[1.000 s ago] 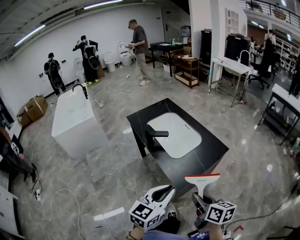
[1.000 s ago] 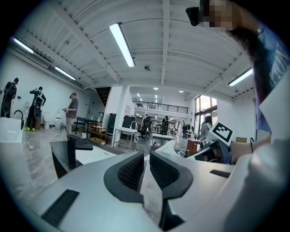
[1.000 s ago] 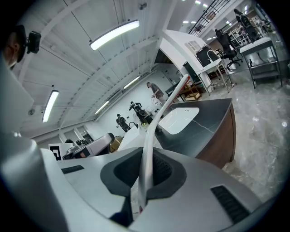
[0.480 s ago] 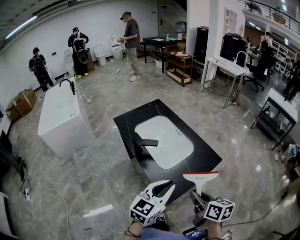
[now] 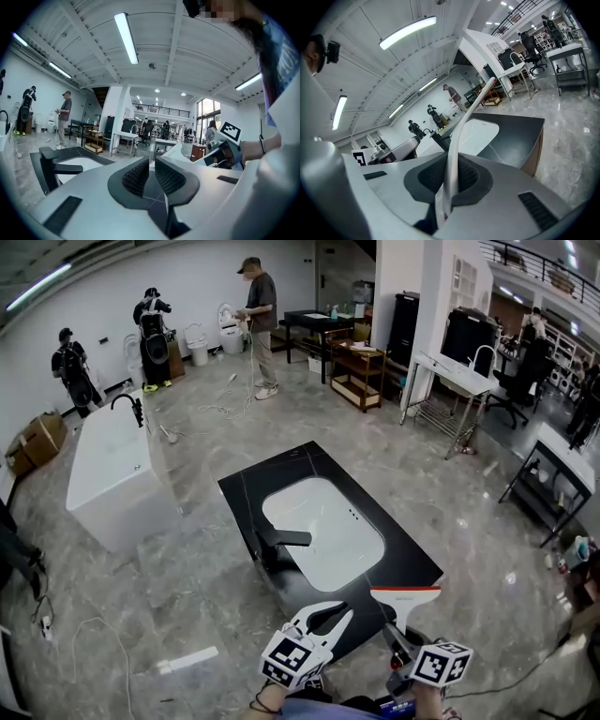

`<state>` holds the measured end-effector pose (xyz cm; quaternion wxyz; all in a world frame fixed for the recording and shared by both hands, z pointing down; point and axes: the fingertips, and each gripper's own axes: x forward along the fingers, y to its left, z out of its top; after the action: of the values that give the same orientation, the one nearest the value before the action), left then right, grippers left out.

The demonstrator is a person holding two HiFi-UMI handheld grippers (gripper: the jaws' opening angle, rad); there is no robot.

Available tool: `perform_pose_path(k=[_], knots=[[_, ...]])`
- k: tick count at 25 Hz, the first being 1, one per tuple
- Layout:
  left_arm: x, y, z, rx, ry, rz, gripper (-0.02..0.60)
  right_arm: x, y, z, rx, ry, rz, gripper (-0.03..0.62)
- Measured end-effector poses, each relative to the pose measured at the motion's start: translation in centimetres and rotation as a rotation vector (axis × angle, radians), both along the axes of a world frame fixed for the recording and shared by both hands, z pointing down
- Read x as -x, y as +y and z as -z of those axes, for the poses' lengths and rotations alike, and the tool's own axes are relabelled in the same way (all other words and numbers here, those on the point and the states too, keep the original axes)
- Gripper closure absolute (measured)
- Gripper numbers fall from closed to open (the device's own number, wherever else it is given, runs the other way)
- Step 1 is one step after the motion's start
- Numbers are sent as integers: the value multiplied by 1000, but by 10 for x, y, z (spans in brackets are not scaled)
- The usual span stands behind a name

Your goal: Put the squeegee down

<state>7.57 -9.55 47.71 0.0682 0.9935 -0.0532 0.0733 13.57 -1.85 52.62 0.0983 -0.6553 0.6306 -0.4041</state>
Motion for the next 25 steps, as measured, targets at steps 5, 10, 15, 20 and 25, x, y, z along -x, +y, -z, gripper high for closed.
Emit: perform_pose_path(k=[5, 10, 15, 20, 25], knots=[[-7, 7, -4, 30, -22, -31, 534, -5, 2, 1, 15, -33, -16, 565], [-15, 3, -13, 50, -36, -20, 534, -15, -4, -6, 17, -54, 1, 565], [-23, -1, -16, 59, -53, 6, 534, -26, -11, -11, 31, -74, 35, 565], [-33, -18, -14, 51, -67, 72, 534, -63, -40, -18, 17, -81, 110, 565], [-53, -43, -14, 48, -73, 157, 534, -106, -85, -24, 27, -70, 211, 565]])
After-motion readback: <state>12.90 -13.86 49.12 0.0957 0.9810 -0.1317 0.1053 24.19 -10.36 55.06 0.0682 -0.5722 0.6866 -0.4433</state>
